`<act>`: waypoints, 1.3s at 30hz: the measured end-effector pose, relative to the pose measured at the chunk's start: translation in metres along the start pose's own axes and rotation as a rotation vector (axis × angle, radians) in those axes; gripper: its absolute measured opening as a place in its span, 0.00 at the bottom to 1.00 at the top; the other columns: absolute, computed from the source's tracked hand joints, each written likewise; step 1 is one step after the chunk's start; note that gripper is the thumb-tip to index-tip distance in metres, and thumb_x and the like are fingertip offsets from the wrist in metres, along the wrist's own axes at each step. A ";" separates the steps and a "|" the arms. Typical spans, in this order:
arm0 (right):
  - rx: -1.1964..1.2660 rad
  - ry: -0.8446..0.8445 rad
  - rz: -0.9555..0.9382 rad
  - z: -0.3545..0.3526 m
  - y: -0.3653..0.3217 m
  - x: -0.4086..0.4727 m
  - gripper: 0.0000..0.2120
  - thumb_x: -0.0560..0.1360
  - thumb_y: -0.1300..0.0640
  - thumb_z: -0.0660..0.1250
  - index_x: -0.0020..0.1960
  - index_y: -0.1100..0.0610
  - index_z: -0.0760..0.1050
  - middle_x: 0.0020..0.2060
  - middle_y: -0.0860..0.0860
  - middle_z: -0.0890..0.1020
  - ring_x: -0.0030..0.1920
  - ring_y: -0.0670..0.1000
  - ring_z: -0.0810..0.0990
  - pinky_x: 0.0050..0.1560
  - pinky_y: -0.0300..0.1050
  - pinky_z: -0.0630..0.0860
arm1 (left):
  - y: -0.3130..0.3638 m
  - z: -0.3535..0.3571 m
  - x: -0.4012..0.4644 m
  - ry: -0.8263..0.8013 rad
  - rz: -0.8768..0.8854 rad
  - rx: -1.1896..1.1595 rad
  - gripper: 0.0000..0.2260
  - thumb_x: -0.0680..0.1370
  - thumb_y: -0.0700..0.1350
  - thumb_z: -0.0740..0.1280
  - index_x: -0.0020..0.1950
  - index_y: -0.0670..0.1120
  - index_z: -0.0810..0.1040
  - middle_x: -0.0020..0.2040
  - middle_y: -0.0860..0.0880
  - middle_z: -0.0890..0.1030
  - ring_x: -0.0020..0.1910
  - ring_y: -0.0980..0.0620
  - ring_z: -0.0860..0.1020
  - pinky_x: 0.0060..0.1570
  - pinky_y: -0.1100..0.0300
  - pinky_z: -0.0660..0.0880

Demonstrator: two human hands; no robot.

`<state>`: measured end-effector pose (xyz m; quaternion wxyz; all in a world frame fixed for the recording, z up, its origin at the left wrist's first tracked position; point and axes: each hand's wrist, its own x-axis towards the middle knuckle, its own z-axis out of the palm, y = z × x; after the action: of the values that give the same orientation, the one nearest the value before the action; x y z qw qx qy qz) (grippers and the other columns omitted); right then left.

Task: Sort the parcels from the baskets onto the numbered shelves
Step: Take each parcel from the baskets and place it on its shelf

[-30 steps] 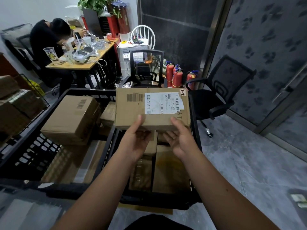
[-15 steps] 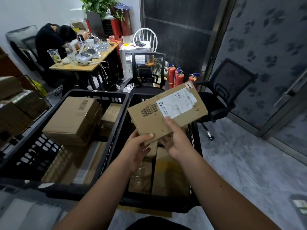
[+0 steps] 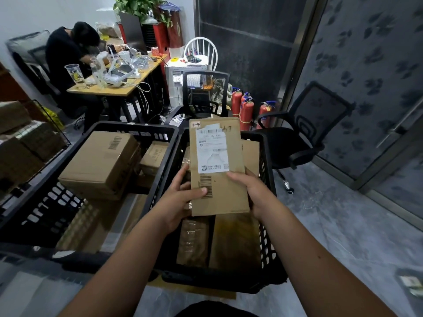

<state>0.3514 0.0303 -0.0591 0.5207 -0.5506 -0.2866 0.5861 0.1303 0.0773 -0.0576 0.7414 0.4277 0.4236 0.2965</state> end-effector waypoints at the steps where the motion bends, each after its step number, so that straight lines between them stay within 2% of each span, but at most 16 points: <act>1: -0.031 -0.005 -0.011 0.001 -0.001 -0.001 0.28 0.70 0.45 0.77 0.69 0.44 0.78 0.59 0.51 0.86 0.60 0.57 0.85 0.61 0.62 0.81 | -0.001 0.000 0.001 -0.027 -0.001 0.019 0.46 0.68 0.42 0.83 0.77 0.69 0.67 0.68 0.44 0.81 0.64 0.39 0.81 0.59 0.33 0.80; 4: -0.126 0.030 -0.041 0.005 -0.007 -0.005 0.30 0.74 0.38 0.76 0.73 0.38 0.74 0.62 0.47 0.85 0.59 0.53 0.85 0.60 0.58 0.82 | -0.001 -0.002 0.004 -0.040 0.008 0.008 0.42 0.68 0.41 0.81 0.76 0.68 0.69 0.65 0.46 0.84 0.66 0.39 0.81 0.62 0.29 0.77; 7: -0.260 0.061 -0.052 0.005 -0.013 -0.012 0.36 0.77 0.35 0.70 0.80 0.31 0.59 0.69 0.41 0.75 0.66 0.52 0.79 0.65 0.58 0.79 | 0.004 -0.003 0.009 -0.038 0.037 -0.009 0.42 0.68 0.41 0.81 0.76 0.68 0.69 0.65 0.46 0.84 0.66 0.39 0.81 0.61 0.30 0.77; 9: -0.337 0.031 -0.119 0.005 -0.012 -0.016 0.35 0.82 0.42 0.68 0.82 0.30 0.52 0.74 0.40 0.69 0.71 0.49 0.73 0.70 0.53 0.75 | 0.006 -0.003 0.014 -0.019 0.054 -0.026 0.43 0.69 0.40 0.81 0.76 0.69 0.69 0.65 0.47 0.84 0.66 0.40 0.81 0.61 0.30 0.77; 12: -0.357 -0.016 -0.184 0.007 -0.009 -0.019 0.39 0.84 0.55 0.66 0.82 0.29 0.48 0.76 0.38 0.66 0.67 0.39 0.74 0.63 0.39 0.77 | 0.008 0.001 0.017 0.010 0.065 -0.038 0.43 0.69 0.39 0.80 0.76 0.70 0.69 0.64 0.47 0.84 0.65 0.41 0.82 0.61 0.31 0.78; 14: -0.313 -0.006 -0.218 0.007 -0.005 -0.017 0.40 0.85 0.59 0.65 0.80 0.27 0.49 0.75 0.38 0.68 0.64 0.38 0.76 0.61 0.39 0.79 | 0.009 0.003 0.019 0.018 0.074 -0.026 0.44 0.68 0.40 0.81 0.75 0.71 0.68 0.64 0.47 0.84 0.64 0.42 0.83 0.60 0.34 0.80; 16: -0.279 0.013 -0.245 0.010 -0.004 -0.016 0.38 0.85 0.60 0.64 0.78 0.24 0.53 0.75 0.37 0.68 0.67 0.40 0.76 0.65 0.44 0.79 | 0.010 0.003 0.022 0.013 0.086 -0.009 0.46 0.67 0.40 0.81 0.76 0.71 0.67 0.65 0.47 0.84 0.63 0.44 0.83 0.59 0.38 0.81; 18: -0.305 0.030 -0.284 0.012 -0.003 -0.014 0.36 0.85 0.60 0.63 0.76 0.22 0.58 0.79 0.36 0.62 0.75 0.44 0.71 0.73 0.52 0.75 | 0.013 0.003 0.025 -0.006 0.100 0.010 0.46 0.69 0.39 0.80 0.78 0.70 0.65 0.65 0.46 0.83 0.61 0.45 0.84 0.56 0.42 0.83; 20: -0.331 0.047 -0.333 0.012 -0.003 -0.013 0.34 0.84 0.59 0.66 0.75 0.24 0.62 0.80 0.36 0.61 0.78 0.46 0.67 0.73 0.55 0.74 | 0.017 0.002 0.030 -0.029 0.112 0.048 0.45 0.71 0.38 0.79 0.79 0.68 0.64 0.65 0.45 0.83 0.59 0.46 0.85 0.51 0.47 0.84; 22: -0.297 0.072 -0.353 0.011 -0.004 -0.014 0.37 0.81 0.60 0.71 0.76 0.27 0.63 0.79 0.40 0.65 0.74 0.47 0.72 0.67 0.53 0.79 | 0.023 0.000 0.034 -0.054 0.118 0.110 0.46 0.71 0.40 0.80 0.80 0.68 0.62 0.65 0.46 0.83 0.59 0.46 0.85 0.53 0.46 0.83; 24: -0.285 0.111 -0.377 0.011 -0.007 -0.016 0.39 0.79 0.63 0.73 0.78 0.31 0.64 0.76 0.41 0.68 0.69 0.45 0.76 0.61 0.46 0.82 | 0.029 -0.004 0.037 -0.079 0.122 0.181 0.48 0.70 0.43 0.82 0.81 0.67 0.61 0.65 0.47 0.83 0.62 0.46 0.84 0.61 0.41 0.80; 29: -0.285 0.152 -0.371 0.012 -0.008 -0.016 0.38 0.80 0.66 0.70 0.78 0.33 0.65 0.77 0.43 0.67 0.71 0.46 0.74 0.57 0.38 0.81 | 0.053 -0.025 0.040 -0.046 0.250 0.614 0.44 0.67 0.60 0.79 0.77 0.75 0.61 0.74 0.53 0.72 0.70 0.51 0.75 0.70 0.43 0.74; 32: -0.285 0.172 -0.365 0.014 -0.009 -0.018 0.37 0.81 0.67 0.69 0.80 0.37 0.63 0.77 0.42 0.67 0.68 0.41 0.75 0.54 0.33 0.80 | 0.063 -0.037 0.040 0.051 0.403 0.821 0.39 0.73 0.53 0.78 0.80 0.68 0.63 0.73 0.55 0.73 0.69 0.56 0.73 0.72 0.49 0.71; 34: -0.272 0.181 -0.361 0.019 -0.010 -0.017 0.36 0.82 0.67 0.68 0.82 0.41 0.61 0.77 0.43 0.66 0.60 0.32 0.78 0.51 0.29 0.78 | 0.066 -0.039 0.042 0.152 0.507 1.017 0.37 0.77 0.50 0.77 0.82 0.60 0.63 0.75 0.52 0.73 0.71 0.53 0.72 0.70 0.53 0.69; 36: -0.270 0.174 -0.361 0.025 -0.010 -0.014 0.36 0.82 0.67 0.67 0.83 0.43 0.60 0.78 0.44 0.65 0.57 0.27 0.78 0.52 0.28 0.77 | 0.066 -0.037 0.046 0.222 0.547 1.121 0.36 0.78 0.53 0.75 0.82 0.55 0.63 0.76 0.51 0.73 0.74 0.49 0.71 0.69 0.51 0.69; 39: -0.299 0.152 -0.358 0.031 -0.009 -0.010 0.36 0.83 0.65 0.66 0.82 0.40 0.59 0.76 0.42 0.66 0.60 0.29 0.77 0.53 0.29 0.77 | 0.064 -0.037 0.052 0.267 0.549 1.170 0.34 0.78 0.54 0.74 0.82 0.53 0.63 0.75 0.50 0.73 0.74 0.46 0.71 0.69 0.46 0.72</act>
<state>0.3230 0.0309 -0.0404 0.5489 -0.6047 -0.4232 0.3924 0.1165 0.1623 -0.0306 0.2254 0.8121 0.4786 0.2462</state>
